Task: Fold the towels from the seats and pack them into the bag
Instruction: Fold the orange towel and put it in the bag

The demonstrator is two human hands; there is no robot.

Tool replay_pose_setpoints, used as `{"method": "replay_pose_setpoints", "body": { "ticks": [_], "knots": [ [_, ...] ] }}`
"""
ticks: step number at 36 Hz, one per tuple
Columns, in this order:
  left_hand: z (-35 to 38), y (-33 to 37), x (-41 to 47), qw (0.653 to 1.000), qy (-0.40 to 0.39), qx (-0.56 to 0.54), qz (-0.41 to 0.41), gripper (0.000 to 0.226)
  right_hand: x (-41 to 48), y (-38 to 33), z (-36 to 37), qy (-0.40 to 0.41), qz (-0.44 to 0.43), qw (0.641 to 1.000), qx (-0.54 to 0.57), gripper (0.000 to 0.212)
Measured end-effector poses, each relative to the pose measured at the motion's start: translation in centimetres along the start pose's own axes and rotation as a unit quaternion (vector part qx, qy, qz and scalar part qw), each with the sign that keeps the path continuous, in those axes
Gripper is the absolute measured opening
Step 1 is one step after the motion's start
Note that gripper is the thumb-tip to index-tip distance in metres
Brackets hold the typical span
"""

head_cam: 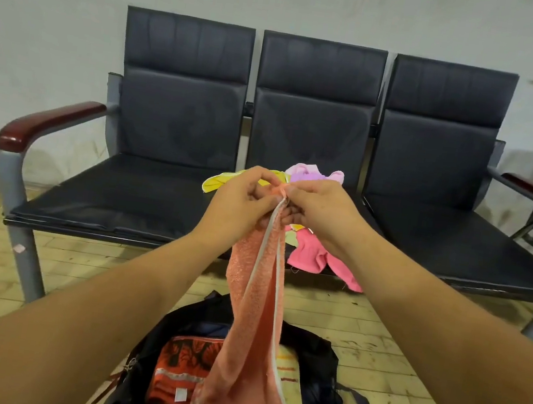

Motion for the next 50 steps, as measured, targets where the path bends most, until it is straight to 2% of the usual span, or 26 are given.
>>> {"method": "replay_pose_setpoints", "body": {
  "ticks": [6, 10, 15, 23, 27, 29, 31, 33, 35, 38, 41, 42, 44, 47, 50],
  "knots": [
    [-1.0, -0.6, 0.3, 0.999, 0.015, 0.024, 0.018, 0.008, -1.0, -0.7, 1.0, -0.078, -0.031, 0.996, -0.024, 0.021],
    [-0.9, -0.7, 0.5, 0.999, 0.000, 0.041, 0.013, 0.013, -0.7, -0.5, 0.6, -0.054, -0.043, 0.994, -0.087, 0.017],
    [-0.6, -0.8, 0.7, 0.998, -0.036, 0.042, -0.009, 0.014, -0.4, -0.4, 0.1, -0.045, -0.050, 0.993, -0.102, 0.018],
    [0.2, -2.0, 0.3, 0.984, -0.176, 0.034, -0.026, 0.012, -0.1, -1.4, -1.7, -0.030, -0.070, 0.988, -0.136, 0.013],
    [1.2, -3.1, -0.7, 0.944, -0.294, 0.147, -0.017, 0.004, -0.5, -2.2, -2.1, -0.029, -0.067, 0.994, -0.084, 0.017],
    [1.4, -4.1, -1.1, 0.920, -0.329, 0.212, -0.020, 0.006, -0.6, -2.4, -2.6, -0.020, -0.062, 0.993, -0.102, 0.017],
    [0.5, -4.4, -0.6, 0.918, -0.294, 0.265, -0.006, 0.020, -0.4, -2.1, -3.3, -0.009, -0.049, 0.988, -0.145, 0.017],
    [-1.2, -3.7, 0.6, 0.931, -0.216, 0.293, 0.029, 0.032, -0.1, -1.6, -4.3, 0.012, -0.030, 0.982, -0.189, 0.019],
    [-2.9, -2.2, 1.6, 0.931, -0.171, 0.317, 0.060, 0.028, 0.3, -1.1, -5.4, 0.037, -0.008, 0.973, -0.228, 0.022],
    [-4.4, 0.5, 3.2, 0.896, -0.155, 0.400, 0.114, 0.021, 0.9, -1.2, -6.4, 0.068, 0.024, 0.974, -0.212, 0.024],
    [-6.1, 4.5, 5.1, 0.860, -0.108, 0.471, 0.161, 0.024, 2.3, -3.4, -7.0, 0.098, -0.004, 0.988, -0.120, 0.020],
    [-7.1, 5.9, 5.8, 0.868, -0.079, 0.465, 0.158, 0.023, 2.8, -4.5, -7.2, 0.114, -0.022, 0.990, -0.080, 0.022],
    [-8.8, 7.7, 7.2, 0.911, -0.034, 0.393, 0.121, 0.020, 3.4, -6.8, -7.4, 0.136, -0.053, 0.989, 0.012, 0.025],
    [-9.9, 8.9, 8.6, 0.958, -0.008, 0.273, 0.082, 0.021, 4.1, -9.2, -6.6, 0.113, -0.060, 0.980, 0.152, 0.032],
    [-11.3, 9.3, 9.2, 0.986, 0.038, 0.146, 0.064, 0.020, 4.3, -10.7, -5.9, 0.093, -0.052, 0.957, 0.269, 0.034]
  ]
}}
Point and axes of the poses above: each hand's wrist, its own x-axis towards the middle knuckle, its own z-axis out of the palm, y = z × x, the point moved 7 cm from there along x, towards the middle knuckle, and after that the axes turned 11 degrees about x, right-handed, at the moved point
